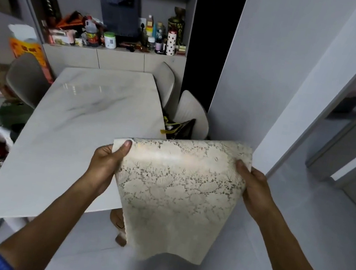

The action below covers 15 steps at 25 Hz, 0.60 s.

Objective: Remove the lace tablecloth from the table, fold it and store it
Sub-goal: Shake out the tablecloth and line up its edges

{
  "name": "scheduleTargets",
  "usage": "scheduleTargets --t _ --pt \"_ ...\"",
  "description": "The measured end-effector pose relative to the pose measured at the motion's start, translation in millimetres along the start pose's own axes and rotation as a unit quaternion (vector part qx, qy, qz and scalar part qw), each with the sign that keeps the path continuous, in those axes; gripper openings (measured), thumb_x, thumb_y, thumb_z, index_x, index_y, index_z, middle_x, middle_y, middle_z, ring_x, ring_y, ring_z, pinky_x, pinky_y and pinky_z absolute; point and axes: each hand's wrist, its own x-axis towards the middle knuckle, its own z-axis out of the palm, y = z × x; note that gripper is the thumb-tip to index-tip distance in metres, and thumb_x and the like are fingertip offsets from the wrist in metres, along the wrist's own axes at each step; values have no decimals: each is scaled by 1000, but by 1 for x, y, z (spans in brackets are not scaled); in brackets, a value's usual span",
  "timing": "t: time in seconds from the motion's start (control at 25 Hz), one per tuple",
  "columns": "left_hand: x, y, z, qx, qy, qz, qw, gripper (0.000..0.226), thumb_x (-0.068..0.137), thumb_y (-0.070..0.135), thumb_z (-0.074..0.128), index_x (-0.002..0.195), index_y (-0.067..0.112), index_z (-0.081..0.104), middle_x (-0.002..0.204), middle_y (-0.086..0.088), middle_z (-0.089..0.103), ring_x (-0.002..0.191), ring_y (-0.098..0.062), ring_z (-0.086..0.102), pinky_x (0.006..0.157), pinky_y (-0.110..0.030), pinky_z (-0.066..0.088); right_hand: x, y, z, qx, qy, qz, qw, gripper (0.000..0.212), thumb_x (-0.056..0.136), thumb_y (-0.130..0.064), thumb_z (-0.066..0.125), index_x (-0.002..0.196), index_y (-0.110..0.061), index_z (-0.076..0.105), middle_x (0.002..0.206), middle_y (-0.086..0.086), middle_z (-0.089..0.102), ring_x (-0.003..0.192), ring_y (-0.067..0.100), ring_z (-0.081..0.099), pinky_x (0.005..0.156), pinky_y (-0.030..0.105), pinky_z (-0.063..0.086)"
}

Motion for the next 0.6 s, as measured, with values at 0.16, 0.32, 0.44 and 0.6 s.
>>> scheduleTargets --t 0.16,0.32,0.44,0.6 --pt "-9 -5 -13 44 -92 -7 995 15 78 23 76 93 18 76 92 -1 78 84 -13 73 66 -21 55 4 15 -1 -12 25 19 999 36 83 -36 70 103 -7 74 105 15 75 95 24 73 72 26 59" --pt "-13 -2 -24 2 -20 13 1000 22 75 25 80 91 12 76 90 -7 77 80 -23 70 70 -30 55 3 24 -3 -51 -50 11 997 44 75 -38 76 107 -8 73 104 10 76 97 22 72 73 23 58" --pt "-17 -8 -36 20 8 17 1000 42 79 35 76 90 -4 65 86 -14 60 80 -26 54 74 -39 43 -1 43 2 -76 -48 13 996 47 72 -37 77 106 -6 73 102 14 76 97 29 72 77 32 59" --pt "-32 -10 -51 -6 53 6 999 37 80 33 76 99 2 68 93 -12 72 82 -24 67 72 -32 54 2 41 36 8 -52 13 999 25 83 -30 71 98 -10 76 98 17 76 89 30 74 71 38 59"
